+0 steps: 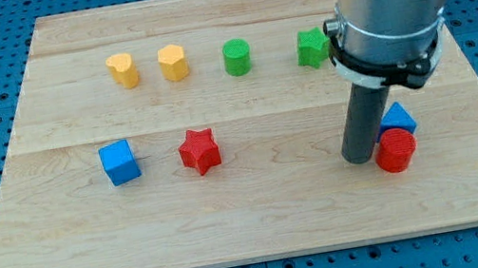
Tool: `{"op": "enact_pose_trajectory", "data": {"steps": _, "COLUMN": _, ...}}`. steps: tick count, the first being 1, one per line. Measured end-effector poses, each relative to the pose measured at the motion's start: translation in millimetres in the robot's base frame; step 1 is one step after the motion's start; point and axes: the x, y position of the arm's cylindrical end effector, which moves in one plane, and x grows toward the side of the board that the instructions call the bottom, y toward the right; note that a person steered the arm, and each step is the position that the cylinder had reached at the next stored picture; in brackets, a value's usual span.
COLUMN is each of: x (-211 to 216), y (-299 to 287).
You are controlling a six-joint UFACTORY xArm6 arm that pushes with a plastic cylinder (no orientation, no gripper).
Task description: Push the blue triangle close to the red circle
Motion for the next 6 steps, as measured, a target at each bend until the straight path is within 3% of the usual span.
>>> {"op": "enact_pose_trajectory", "data": {"steps": 2, "x": 39.2, "y": 32.9}}
{"op": "enact_pose_trajectory", "data": {"steps": 3, "x": -14.3, "y": -20.5}}
{"op": "enact_pose_trajectory", "data": {"steps": 4, "x": -74.4, "y": -31.2}}
{"op": "enact_pose_trajectory", "data": {"steps": 6, "x": -2.5, "y": 36.9}}
